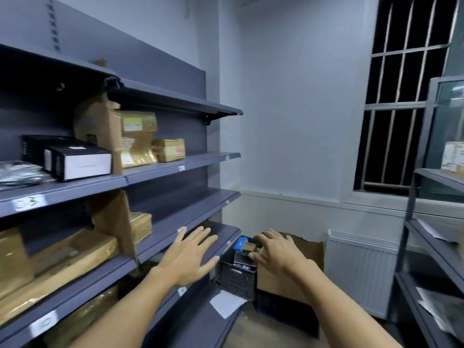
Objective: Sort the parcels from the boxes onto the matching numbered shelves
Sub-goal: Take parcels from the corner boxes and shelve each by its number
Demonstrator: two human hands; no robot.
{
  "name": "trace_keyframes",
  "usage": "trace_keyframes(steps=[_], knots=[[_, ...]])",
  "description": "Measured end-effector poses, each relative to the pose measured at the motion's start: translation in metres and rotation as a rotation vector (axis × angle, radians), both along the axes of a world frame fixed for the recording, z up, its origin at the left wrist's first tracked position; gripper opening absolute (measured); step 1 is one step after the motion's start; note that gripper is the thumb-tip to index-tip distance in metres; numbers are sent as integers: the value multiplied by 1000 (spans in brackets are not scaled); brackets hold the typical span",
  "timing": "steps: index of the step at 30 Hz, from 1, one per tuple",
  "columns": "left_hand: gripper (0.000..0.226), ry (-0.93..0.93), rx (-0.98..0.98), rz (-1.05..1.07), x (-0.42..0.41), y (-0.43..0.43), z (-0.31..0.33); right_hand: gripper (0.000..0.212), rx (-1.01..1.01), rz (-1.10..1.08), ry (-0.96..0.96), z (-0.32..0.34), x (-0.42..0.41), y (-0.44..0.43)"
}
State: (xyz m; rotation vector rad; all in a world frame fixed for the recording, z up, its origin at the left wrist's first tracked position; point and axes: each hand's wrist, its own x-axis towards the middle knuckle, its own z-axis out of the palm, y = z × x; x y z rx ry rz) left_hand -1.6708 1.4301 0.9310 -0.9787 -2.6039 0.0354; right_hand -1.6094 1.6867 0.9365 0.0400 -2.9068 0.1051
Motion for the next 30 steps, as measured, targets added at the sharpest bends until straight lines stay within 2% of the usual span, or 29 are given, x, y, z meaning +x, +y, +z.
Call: trace_keyframes(steps=[4, 15, 21, 25, 30], knots=[[95, -19, -19, -48, -53, 36, -15, 64, 0, -100, -50, -15, -33, 38], [93, -84, -20, -140, -214, 112, -53, 71, 41, -206, -99, -27, -161, 85], [73, -117, -59, -191, -280, 156, -68, 71, 30, -246, -111, -39, -222, 121], [92, -119, -87, -201, -327, 190, -83, 72, -1, -252, -137, -58, -268, 152], [91, -123, -78, -178, -396, 242, -104, 71, -24, -245, -150, -81, -336, 207]])
